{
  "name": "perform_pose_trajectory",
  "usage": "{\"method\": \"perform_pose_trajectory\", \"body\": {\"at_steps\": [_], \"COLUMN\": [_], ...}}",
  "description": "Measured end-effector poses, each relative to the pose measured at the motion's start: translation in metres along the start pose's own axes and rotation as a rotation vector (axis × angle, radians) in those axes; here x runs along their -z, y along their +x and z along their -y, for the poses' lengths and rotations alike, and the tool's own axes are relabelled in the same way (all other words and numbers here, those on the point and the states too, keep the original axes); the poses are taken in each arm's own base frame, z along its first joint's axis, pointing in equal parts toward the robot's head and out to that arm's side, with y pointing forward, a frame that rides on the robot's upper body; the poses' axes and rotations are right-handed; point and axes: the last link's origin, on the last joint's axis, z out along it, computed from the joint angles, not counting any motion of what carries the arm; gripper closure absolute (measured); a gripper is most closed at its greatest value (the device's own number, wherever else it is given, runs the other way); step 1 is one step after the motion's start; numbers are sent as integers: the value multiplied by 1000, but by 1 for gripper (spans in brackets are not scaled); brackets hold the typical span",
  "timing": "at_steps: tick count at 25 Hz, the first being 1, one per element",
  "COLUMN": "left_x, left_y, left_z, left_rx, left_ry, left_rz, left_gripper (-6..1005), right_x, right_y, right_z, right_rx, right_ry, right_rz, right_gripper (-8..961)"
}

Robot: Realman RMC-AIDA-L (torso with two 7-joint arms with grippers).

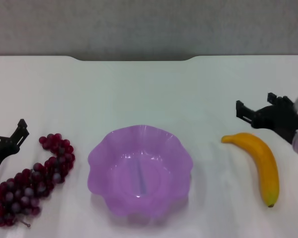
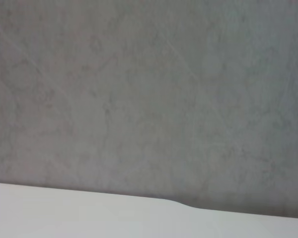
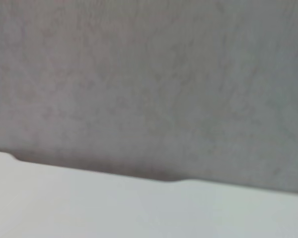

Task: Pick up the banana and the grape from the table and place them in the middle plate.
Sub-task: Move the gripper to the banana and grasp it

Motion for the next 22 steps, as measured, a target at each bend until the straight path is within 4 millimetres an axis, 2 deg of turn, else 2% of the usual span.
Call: {"method": "perform_pose_trajectory", "body": {"at_steps": [5,8,13,17,22], "left_x": [-1,-2,-2,-3,-3], "left_y": [-1,-1,0,1,1], "left_z": [0,0,0,0,0], "left_rx": [-3,-4,-4,-5,1], "left_ry": [2,2,2,2,1], "left_rz": [11,10,9,5,2], "left_gripper": [166,166,167,168,169], "right_x": [5,8,9,7,0], "right_y": [-15,-27,-43,-47,-35], "right_z": [17,34,52,55,50], "right_rx": [-118,-164,-107,-39,-28], "right_ry": [-122,-151,-47,32,22], "right_rz": [-154,-264,-458,-565,-647], "right_gripper": [63,62,69,70,70]}}
